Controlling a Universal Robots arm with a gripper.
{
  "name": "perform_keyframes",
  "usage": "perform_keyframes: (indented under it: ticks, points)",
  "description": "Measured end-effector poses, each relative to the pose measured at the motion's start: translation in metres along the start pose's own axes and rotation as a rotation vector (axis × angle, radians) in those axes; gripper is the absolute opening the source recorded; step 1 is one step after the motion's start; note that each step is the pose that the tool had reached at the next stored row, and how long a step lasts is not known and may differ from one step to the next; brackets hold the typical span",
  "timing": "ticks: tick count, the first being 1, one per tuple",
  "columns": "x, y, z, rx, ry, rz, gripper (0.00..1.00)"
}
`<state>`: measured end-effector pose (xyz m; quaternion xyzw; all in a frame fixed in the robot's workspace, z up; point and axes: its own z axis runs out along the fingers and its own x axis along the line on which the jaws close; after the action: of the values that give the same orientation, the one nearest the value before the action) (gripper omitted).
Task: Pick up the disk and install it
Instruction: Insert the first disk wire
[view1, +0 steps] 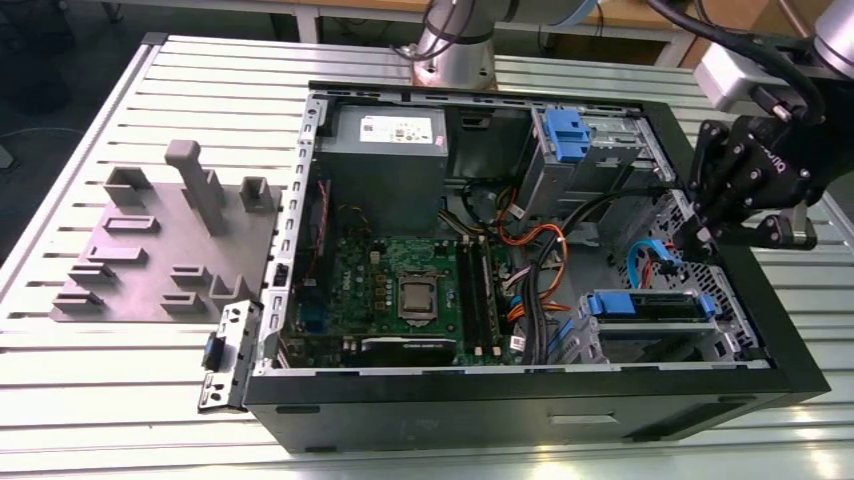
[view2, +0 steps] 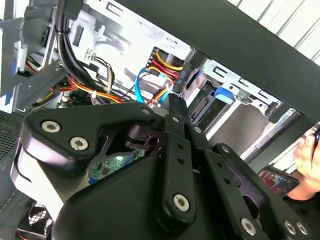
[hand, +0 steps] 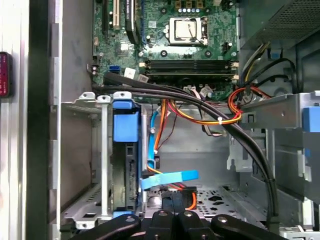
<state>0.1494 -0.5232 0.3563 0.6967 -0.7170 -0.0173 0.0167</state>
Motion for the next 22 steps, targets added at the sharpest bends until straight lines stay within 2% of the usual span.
perform_keyframes:
  ticks: [1,3,5,6,8,9,10,11,12,13,20,21,22]
  points:
    - [-0.0008,-0.0009,0.0001,-0.0017,0.0044,0.0,0.11]
    - [-0.0017,-0.0025,0.0005,-0.004,0.018,0.001,0.11]
    - [-0.0025,-0.0039,0.0009,-0.006,0.0275,0.001,0.11]
    - [-0.0029,-0.0048,0.0011,-0.0073,0.0301,0.001,0.11]
    - [-0.0033,-0.0055,0.0011,-0.0089,0.0333,0.001,0.11]
    - [-0.0036,-0.0057,0.0009,-0.0098,0.0353,0.002,0.17]
    - [-0.0041,-0.0059,0.0009,-0.0107,0.0362,0.002,0.17]
    - [-0.0045,-0.006,0.001,-0.0114,0.0364,0.002,0.24]
    - [-0.0053,-0.0064,0.001,-0.0126,0.0368,0.002,0.24]
    - [-0.0064,-0.0068,0.0009,-0.0143,0.0374,0.002,0.3]
    - [-0.016,-0.01,0.0011,-0.0265,0.0384,0.001,0.3]
    - [-0.0166,-0.0107,0.0014,-0.0271,0.0424,0.002,0.3]
    - [-0.0169,-0.0112,0.0018,-0.0269,0.0498,0.002,0.3]
